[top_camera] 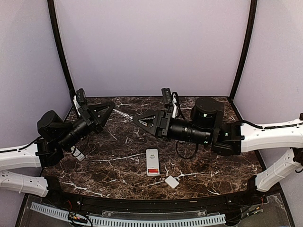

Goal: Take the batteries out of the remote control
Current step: Pass from the left arm to the right

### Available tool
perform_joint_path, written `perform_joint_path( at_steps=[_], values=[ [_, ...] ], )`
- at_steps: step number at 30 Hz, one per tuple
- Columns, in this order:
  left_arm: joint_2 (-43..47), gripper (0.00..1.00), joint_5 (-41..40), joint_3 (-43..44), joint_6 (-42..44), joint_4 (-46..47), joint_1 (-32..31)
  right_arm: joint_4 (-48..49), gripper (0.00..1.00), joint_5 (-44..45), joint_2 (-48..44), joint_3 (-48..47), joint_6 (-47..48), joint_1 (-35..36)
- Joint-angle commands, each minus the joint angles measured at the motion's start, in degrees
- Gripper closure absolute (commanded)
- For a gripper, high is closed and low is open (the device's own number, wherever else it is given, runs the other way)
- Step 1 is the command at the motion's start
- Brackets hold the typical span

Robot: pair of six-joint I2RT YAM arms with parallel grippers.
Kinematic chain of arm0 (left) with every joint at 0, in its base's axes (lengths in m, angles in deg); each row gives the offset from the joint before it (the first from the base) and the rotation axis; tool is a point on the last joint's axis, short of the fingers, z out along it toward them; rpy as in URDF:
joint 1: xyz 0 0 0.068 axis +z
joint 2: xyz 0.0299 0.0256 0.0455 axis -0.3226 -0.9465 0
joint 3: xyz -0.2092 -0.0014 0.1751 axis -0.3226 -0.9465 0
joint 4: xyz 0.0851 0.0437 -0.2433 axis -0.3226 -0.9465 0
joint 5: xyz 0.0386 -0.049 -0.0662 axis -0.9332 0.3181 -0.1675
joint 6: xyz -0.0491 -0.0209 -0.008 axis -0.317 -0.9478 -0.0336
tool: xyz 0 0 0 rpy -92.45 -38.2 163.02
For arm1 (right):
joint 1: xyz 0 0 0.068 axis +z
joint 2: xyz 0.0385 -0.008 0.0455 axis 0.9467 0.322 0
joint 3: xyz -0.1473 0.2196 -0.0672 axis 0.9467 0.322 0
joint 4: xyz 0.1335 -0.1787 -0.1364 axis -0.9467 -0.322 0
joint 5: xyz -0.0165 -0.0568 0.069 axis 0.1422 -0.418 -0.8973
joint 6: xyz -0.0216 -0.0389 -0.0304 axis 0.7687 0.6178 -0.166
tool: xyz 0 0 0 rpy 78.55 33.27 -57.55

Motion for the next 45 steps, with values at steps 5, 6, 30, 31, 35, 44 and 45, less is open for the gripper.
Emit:
perform_joint_path(
  at_steps=[5,6,30,31,35,44,45],
  values=[
    [0.18,1.0,-1.63,-1.85,-0.03,3.83,-0.1,8.11,0.55,-1.92,1.25,-0.97,-2.68,-1.67],
    [0.2,1.0,-1.77,-1.87,-0.05,4.04,-0.14,8.48,0.55,-1.55,1.13,-0.87,-2.66,-1.73],
    [-2.24,1.0,-0.61,-1.8,-1.19,5.77,-0.13,8.72,0.81,-2.48,1.89,-1.67,-3.91,-3.48],
    [-2.24,1.0,-0.55,-1.8,-1.17,5.75,-0.1,8.67,0.83,-2.47,1.97,-1.65,-3.93,-3.45],
    [-2.28,1.0,-0.33,-1.66,-1.19,5.49,-0.1,8.19,0.94,-2.51,2.0,-1.78,-3.96,-3.46],
    [-1.7,0.69,1.58,2.75,2.83,-7.09,-0.14,3.55,1.0,1.36,-1.15,-0.03,-3.32,-3.4],
    [-0.94,0.6,1.49,3.32,3.83,-8.64,-0.12,2.49,1.0,1.91,-1.84,0.3,-3.24,-3.4]
  ],
)
